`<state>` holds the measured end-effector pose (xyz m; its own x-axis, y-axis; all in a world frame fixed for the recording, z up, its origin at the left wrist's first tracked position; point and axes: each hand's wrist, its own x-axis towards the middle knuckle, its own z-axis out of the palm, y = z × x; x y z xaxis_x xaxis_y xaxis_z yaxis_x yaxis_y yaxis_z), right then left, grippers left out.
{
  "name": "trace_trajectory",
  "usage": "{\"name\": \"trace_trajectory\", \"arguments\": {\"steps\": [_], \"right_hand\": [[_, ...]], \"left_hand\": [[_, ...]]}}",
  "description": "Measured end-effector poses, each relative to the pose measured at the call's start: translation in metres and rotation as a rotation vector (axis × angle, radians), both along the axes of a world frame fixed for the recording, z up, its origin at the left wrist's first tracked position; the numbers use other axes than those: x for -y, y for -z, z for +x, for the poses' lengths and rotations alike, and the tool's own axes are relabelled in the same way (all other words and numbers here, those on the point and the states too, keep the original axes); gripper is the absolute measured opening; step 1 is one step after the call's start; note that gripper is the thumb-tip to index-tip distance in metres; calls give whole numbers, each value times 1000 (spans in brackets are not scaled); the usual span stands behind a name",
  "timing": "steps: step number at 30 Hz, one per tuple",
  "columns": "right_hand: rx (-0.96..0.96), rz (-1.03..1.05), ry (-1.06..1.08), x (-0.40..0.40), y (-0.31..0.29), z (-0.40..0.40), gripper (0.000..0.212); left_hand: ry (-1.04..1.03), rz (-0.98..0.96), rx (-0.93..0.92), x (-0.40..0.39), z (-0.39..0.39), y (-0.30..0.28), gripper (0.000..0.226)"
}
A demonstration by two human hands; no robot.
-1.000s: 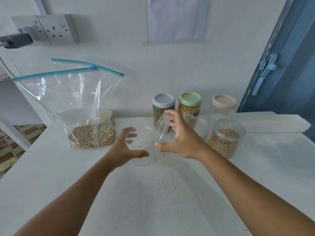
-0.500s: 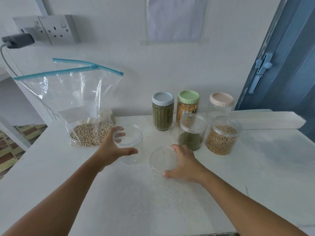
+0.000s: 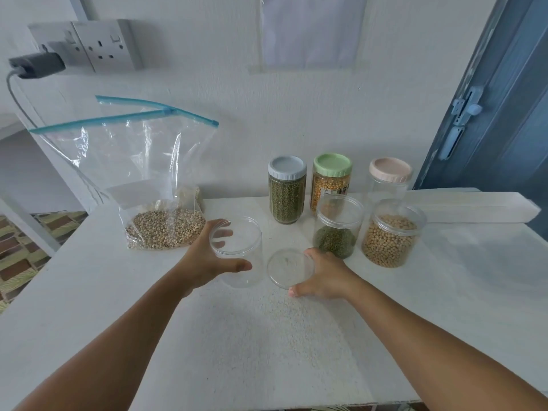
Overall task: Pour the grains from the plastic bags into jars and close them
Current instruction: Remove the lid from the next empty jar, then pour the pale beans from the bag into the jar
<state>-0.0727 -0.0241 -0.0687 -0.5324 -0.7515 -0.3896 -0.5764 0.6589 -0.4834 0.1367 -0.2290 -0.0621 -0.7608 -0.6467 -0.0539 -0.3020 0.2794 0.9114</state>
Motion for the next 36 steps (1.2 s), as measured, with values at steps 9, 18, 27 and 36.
{"name": "trace_trajectory", "arguments": {"steps": [9,18,27,36], "right_hand": [[4,-44,-36,3,-16,9,128],[-152,-487,-136,47,-102,27,57],[48,-858,-139,170,-157,53,29],[141,-956,-86,227,-184,61,32]], "left_hand": [[4,-8,41,-6,4,-7,137],[49,-184,268,19,65,-87,135],[-291,-797,-39,70,56,-191,26],[-332,-964,93,140,7,-199,40]]}}
